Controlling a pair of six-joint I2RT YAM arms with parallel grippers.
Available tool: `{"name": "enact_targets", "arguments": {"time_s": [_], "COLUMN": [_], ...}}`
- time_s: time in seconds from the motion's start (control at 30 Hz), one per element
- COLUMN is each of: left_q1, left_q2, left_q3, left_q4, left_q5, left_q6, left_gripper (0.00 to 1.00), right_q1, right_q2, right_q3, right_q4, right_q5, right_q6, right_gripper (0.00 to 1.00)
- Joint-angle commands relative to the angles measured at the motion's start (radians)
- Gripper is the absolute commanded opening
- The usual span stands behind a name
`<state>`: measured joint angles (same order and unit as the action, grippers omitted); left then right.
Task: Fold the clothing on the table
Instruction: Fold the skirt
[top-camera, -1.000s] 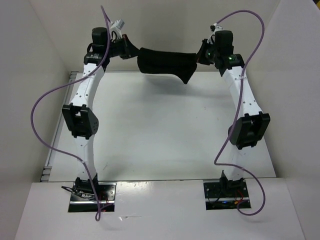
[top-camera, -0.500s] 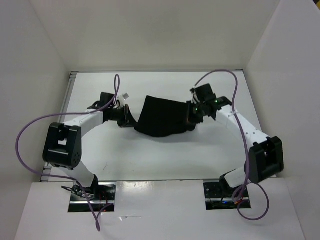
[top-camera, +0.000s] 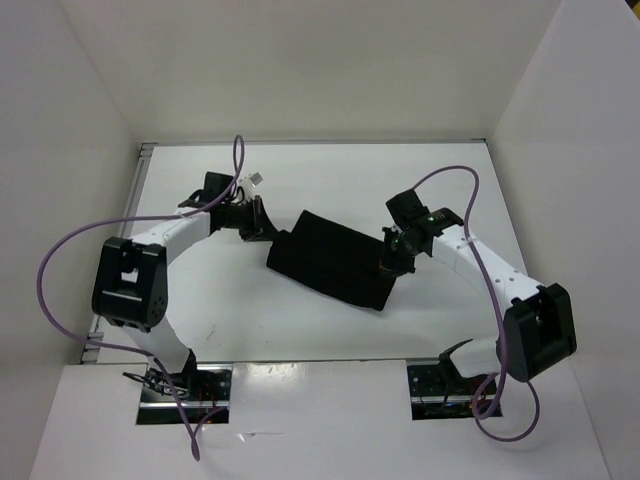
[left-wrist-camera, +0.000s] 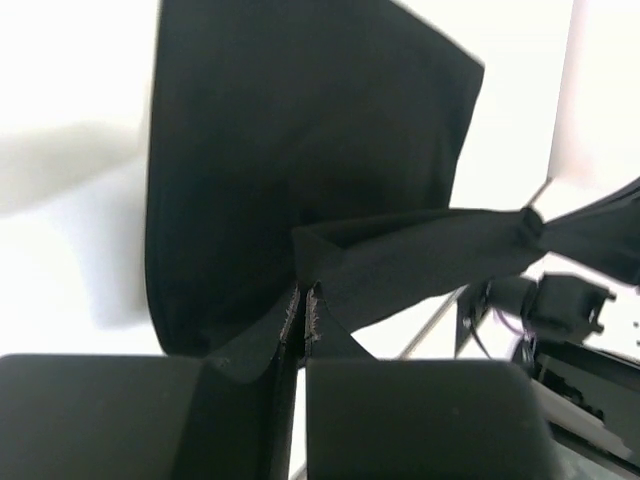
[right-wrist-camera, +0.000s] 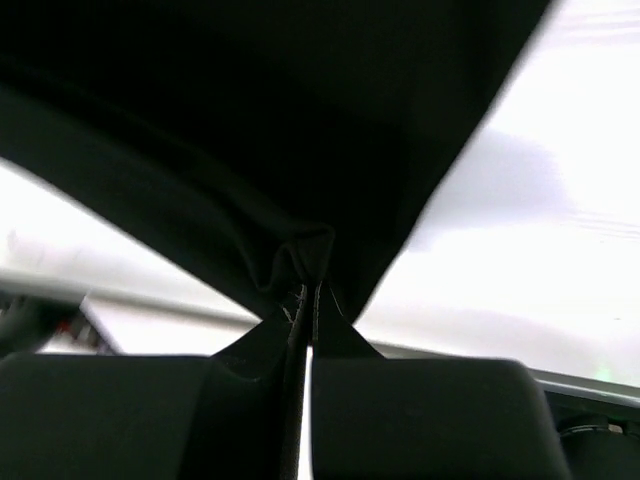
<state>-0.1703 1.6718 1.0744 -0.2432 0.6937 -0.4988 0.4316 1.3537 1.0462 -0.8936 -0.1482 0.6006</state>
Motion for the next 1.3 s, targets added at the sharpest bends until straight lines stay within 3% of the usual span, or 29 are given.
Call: {"name": "enact_targets", "arguments": {"time_s": [0.0,0.37,0.6,0.87,1.27], "left_q1": [-0.001,-0.02,-0.029,-0.047,-0.057], "left_q2": [0.089,0.31,0.37,0.437,0.513], "left_q3": [0.096,0.32,0.36,0.415,0.527], "left_q4": [0.091,0.16,0.151,0.142,0.133], "left_q5": [-0.022,-0.063,-0.085,-0.085,-0.085], "left_q6": [0.025,-0.026,-0.017,-0.017,-0.035], "left_gripper": [0.05,0.08,0.09,0.1,0.1], "right_q1": [-0.014,-0.014,-0.024,-0.044,-0.074], "right_q2": [0.033,0.108,0.183,0.272,0.34], "right_q3": [0.037,0.037,0.074,0.173,0.193], "right_q4": [-0.015,0.007,-0.015,-0.005,-0.015], "right_q5": [0.174,0.32,0.4,0.421,0.44], "right_q6": [0.047,0.142,0.183,0.194,0.194], "right_gripper": [0.0,0.0,0.0,0.0,0.0]}}
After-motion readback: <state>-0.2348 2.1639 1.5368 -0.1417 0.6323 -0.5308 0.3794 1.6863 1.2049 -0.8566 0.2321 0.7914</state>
